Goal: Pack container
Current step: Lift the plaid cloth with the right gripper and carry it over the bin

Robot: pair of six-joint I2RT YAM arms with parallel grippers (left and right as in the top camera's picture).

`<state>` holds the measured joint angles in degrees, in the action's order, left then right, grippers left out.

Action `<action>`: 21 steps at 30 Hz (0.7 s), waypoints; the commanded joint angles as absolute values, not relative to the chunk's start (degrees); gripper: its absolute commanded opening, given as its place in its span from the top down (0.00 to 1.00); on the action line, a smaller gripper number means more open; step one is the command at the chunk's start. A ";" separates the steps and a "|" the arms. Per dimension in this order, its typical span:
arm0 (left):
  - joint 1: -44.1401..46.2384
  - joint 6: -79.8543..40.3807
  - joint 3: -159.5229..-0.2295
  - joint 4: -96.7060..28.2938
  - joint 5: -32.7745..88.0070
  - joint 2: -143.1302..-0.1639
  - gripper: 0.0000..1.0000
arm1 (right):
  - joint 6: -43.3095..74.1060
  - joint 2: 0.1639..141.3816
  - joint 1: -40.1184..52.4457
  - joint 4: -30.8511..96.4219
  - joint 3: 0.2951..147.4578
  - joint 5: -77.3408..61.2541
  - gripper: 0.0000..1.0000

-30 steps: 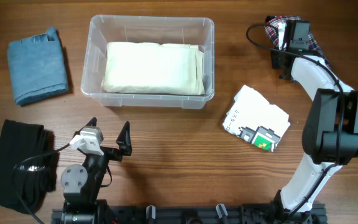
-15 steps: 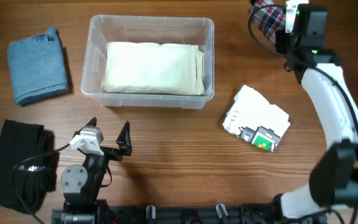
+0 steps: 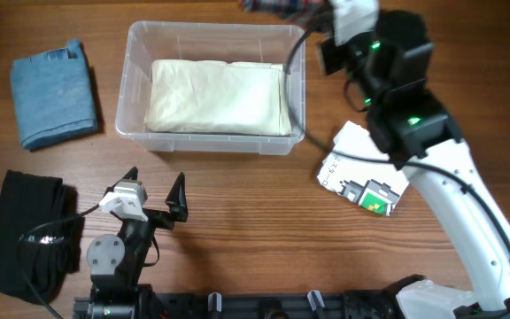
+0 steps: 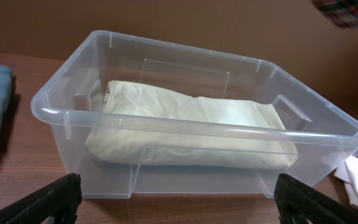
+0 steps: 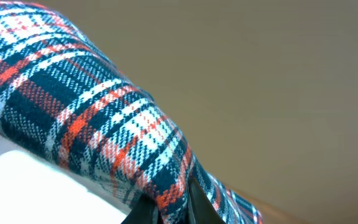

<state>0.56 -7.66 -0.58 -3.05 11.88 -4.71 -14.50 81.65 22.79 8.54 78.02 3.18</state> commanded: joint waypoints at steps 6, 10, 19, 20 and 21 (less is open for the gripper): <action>0.14 -8.16 -0.34 -3.27 12.58 -4.58 0.00 | -30.57 80.95 33.52 9.52 78.52 -7.77 0.96; 0.14 -8.16 -0.34 -3.27 12.58 -4.58 0.00 | -33.34 82.21 33.58 11.49 78.52 -12.08 0.96; 0.14 -8.16 -0.34 -3.27 12.58 -4.58 0.00 | -7.57 84.01 33.58 2.46 78.52 -11.62 0.96; 0.14 -8.16 -0.34 -3.27 12.58 -4.58 0.00 | -3.70 84.01 33.58 1.76 78.52 -11.60 0.96; 0.14 -8.16 -0.34 -3.27 12.58 -4.58 0.00 | 1.85 84.01 33.58 1.34 78.52 -11.57 0.96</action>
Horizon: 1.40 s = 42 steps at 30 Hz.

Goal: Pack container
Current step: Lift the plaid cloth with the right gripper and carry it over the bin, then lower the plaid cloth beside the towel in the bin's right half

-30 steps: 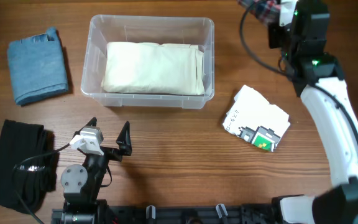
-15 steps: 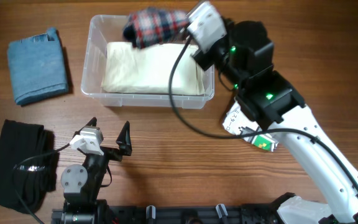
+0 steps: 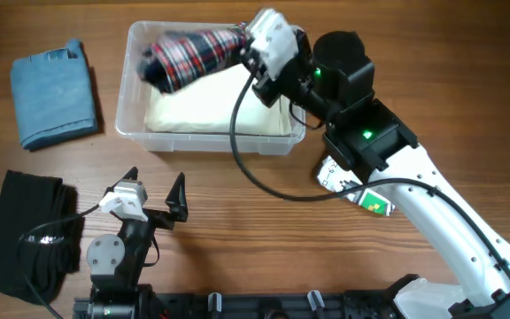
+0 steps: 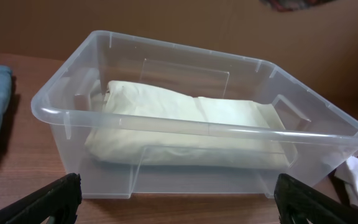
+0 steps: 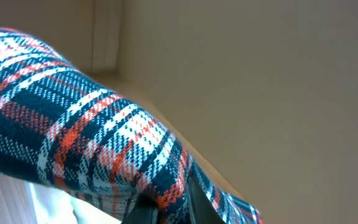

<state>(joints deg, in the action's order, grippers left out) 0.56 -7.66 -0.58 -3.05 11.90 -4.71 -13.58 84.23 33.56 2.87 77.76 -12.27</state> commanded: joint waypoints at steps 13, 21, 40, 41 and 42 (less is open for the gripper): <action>0.14 -8.16 -0.34 -3.27 12.58 -4.58 0.00 | 40.73 96.84 33.58 -6.61 78.52 -21.10 0.96; 0.14 -8.16 -0.34 -3.27 12.58 -4.58 0.00 | 56.12 99.02 35.00 -16.12 78.52 -23.97 0.96; 0.14 -8.16 -0.34 -3.27 12.58 -4.58 0.00 | 54.83 116.53 35.94 -38.30 78.52 -27.38 0.96; 0.14 -8.16 -0.34 -3.27 12.58 -4.58 0.00 | 52.80 116.53 35.20 -38.15 78.52 -28.93 0.96; 0.14 -8.16 -0.34 -3.27 12.58 -4.58 0.00 | 51.59 116.55 34.39 -37.19 78.52 -30.13 0.96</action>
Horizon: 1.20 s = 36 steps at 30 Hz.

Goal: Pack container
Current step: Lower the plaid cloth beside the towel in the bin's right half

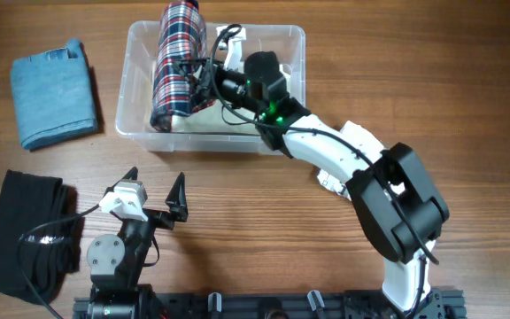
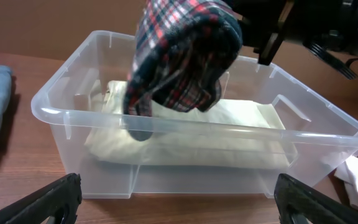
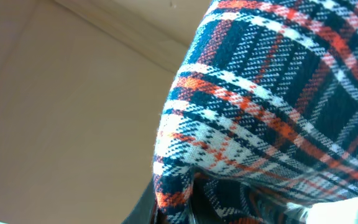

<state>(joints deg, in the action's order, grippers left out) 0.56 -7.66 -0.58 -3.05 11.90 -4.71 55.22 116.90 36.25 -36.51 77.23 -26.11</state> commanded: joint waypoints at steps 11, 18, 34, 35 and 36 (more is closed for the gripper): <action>0.14 -8.16 -0.34 -3.27 12.58 -4.58 0.00 | 54.24 116.79 31.97 -42.15 78.50 -34.54 0.96; 0.14 -8.19 -0.34 -3.27 12.60 -4.58 0.00 | 52.56 116.90 32.03 -36.21 78.48 -31.46 0.96; 0.14 -8.16 -0.34 -3.27 12.58 -4.58 0.00 | 43.88 119.70 26.85 -24.12 78.48 -30.33 0.96; 0.14 -8.16 -0.34 -3.27 12.58 -4.58 0.00 | 43.40 119.70 25.23 -23.77 78.48 -32.18 0.96; 0.14 -8.16 -0.34 -3.27 12.58 -4.58 0.00 | 43.33 119.68 24.34 -23.70 78.48 -33.19 0.96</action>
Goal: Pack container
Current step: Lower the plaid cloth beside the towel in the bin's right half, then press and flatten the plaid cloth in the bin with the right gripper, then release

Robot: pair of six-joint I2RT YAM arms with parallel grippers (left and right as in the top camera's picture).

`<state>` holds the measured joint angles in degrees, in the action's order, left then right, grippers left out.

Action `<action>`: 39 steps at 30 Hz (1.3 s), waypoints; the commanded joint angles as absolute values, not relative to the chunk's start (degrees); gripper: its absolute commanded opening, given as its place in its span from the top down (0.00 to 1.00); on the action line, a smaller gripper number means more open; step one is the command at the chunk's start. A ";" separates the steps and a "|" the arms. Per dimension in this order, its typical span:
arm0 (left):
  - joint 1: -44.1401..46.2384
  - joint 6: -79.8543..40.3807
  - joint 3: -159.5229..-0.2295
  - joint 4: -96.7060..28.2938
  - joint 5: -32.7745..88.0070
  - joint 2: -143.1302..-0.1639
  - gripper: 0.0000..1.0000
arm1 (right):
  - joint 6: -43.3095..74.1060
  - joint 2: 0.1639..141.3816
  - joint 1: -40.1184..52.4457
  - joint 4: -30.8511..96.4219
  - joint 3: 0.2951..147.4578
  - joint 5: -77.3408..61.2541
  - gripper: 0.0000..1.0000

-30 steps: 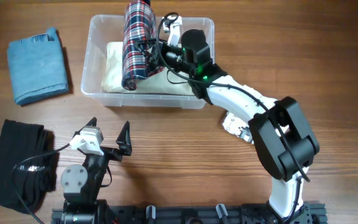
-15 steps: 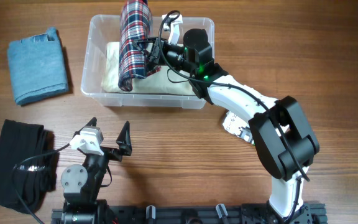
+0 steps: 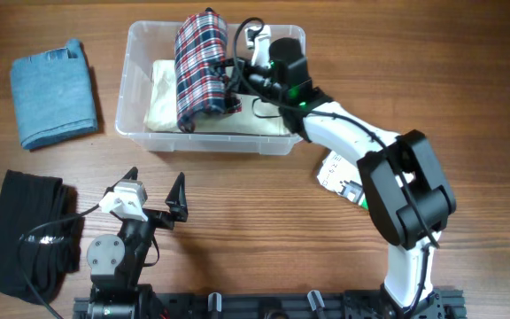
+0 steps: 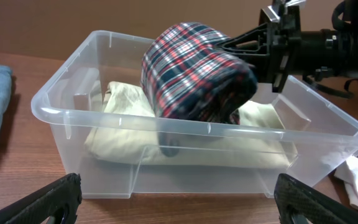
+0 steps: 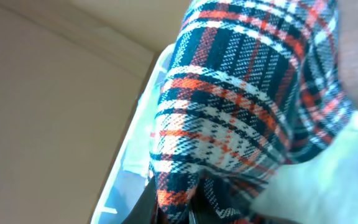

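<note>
A clear plastic container (image 3: 136,127) stands at the back of the table with a folded cream cloth (image 3: 161,97) in it. A folded plaid cloth (image 3: 200,69) lies across the cream cloth (image 4: 123,106) inside the container (image 4: 185,129). My right gripper (image 3: 235,78) reaches into the container from the right and is shut on the plaid cloth (image 5: 241,106), whose fold fills the right wrist view. In the left wrist view the plaid cloth (image 4: 194,71) rests low in the container. My left gripper (image 3: 156,200) stands open near the front edge, nothing between its fingers (image 4: 42,202).
A folded blue cloth (image 3: 53,93) lies at the back left. A black cloth (image 3: 27,235) lies at the front left. A white printed garment (image 3: 352,173) lies right of the container, partly under my right arm.
The plaid cloth has shifted right and lower, from standing against the container's left part to lying across the cream cloth. My right gripper still grips it. The left arm is unchanged.
My right gripper first held the plaid cloth high beyond the container's back right corner. Then it held it over the container. Then the cloth hung down into the left part, and now it lies on the cream cloth nearer the middle.
</note>
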<state>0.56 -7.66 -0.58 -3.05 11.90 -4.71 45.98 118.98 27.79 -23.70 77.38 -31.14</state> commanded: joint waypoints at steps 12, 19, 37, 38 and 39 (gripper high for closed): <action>0.14 -8.16 -0.34 -3.27 12.58 -4.58 0.00 | 26.20 116.25 18.72 -14.31 78.54 -31.64 0.96; 0.14 -8.16 -0.34 -3.27 12.58 -4.58 0.00 | 15.75 110.50 18.72 -5.30 78.54 -20.84 0.96; 0.14 -8.16 -0.34 -3.25 12.58 -4.58 0.00 | 10.44 95.42 22.39 2.37 83.26 -11.53 0.96; 0.14 -8.16 -0.34 -3.27 12.60 -4.58 0.00 | 10.13 94.54 22.39 4.58 83.26 -8.64 0.96; 0.14 -8.19 -0.34 -3.25 12.58 -4.58 0.00 | 9.78 94.13 22.41 6.50 83.33 -6.90 0.96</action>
